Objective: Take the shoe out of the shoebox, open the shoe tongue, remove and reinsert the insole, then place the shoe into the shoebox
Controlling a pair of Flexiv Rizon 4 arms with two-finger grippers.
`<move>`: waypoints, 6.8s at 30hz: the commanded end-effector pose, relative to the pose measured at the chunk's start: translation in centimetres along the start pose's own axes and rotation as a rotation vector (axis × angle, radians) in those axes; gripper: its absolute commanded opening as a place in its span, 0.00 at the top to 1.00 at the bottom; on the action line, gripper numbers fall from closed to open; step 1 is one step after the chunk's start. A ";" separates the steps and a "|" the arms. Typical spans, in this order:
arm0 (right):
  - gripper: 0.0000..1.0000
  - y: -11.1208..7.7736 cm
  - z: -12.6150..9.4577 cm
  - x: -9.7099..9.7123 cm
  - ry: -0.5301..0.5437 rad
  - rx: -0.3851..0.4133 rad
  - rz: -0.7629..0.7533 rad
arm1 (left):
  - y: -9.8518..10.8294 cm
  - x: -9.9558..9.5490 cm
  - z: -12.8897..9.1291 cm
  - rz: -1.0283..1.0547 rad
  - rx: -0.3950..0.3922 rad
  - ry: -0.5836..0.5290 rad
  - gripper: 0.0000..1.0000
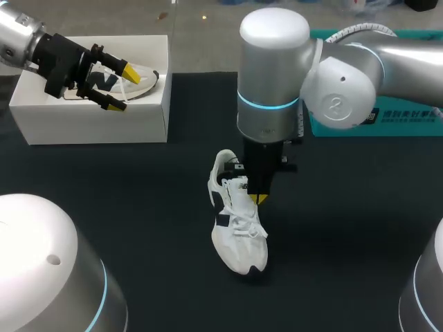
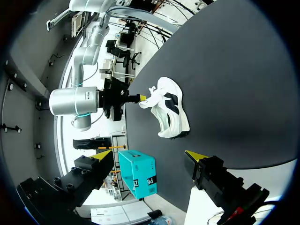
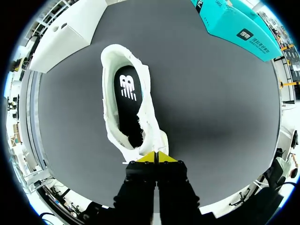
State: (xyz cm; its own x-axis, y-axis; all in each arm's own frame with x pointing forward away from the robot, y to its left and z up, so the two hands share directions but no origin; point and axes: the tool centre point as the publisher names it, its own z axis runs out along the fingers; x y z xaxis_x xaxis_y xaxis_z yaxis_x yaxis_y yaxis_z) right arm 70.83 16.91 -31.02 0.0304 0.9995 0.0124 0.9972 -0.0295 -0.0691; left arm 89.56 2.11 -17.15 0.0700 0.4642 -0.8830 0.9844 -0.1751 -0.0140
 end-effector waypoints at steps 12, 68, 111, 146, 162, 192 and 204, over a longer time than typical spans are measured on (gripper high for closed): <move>1.00 2.6 2.0 2.0 -0.052 0.023 -0.015 | 0.0 0.0 -0.1 0.001 0.001 0.003 0.00; 1.00 2.8 2.6 3.5 -0.014 -0.010 -0.081 | 0.0 0.0 -0.1 0.001 0.001 0.003 0.00; 1.00 5.7 -3.4 3.9 -0.141 -0.432 -1.370 | 0.0 0.0 -0.1 0.001 0.001 0.003 0.00; 0.55 14.7 -2.0 6.5 -0.237 -0.272 -1.687 | 0.0 0.0 -0.1 0.001 0.001 0.003 0.00; 0.14 17.7 1.9 7.4 -0.261 -0.234 -1.749 | 0.0 0.0 -0.1 0.001 0.001 0.003 0.00; 0.63 19.4 7.0 5.6 -0.250 -0.128 -1.838 | 0.0 0.0 -0.1 0.001 0.001 0.003 0.00; 1.00 18.2 6.6 4.8 -0.254 -0.107 -1.846 | 0.0 0.0 -0.1 0.001 0.001 0.003 0.00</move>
State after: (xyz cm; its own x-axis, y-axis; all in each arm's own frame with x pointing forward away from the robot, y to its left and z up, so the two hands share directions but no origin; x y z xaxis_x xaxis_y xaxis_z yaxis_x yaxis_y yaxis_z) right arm 89.11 21.73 -39.59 -0.9576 -0.2538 -0.1364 -0.2435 0.9659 -0.0875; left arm 89.56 2.12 -17.15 0.0700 0.4642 -0.8829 0.9845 -0.1751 -0.0140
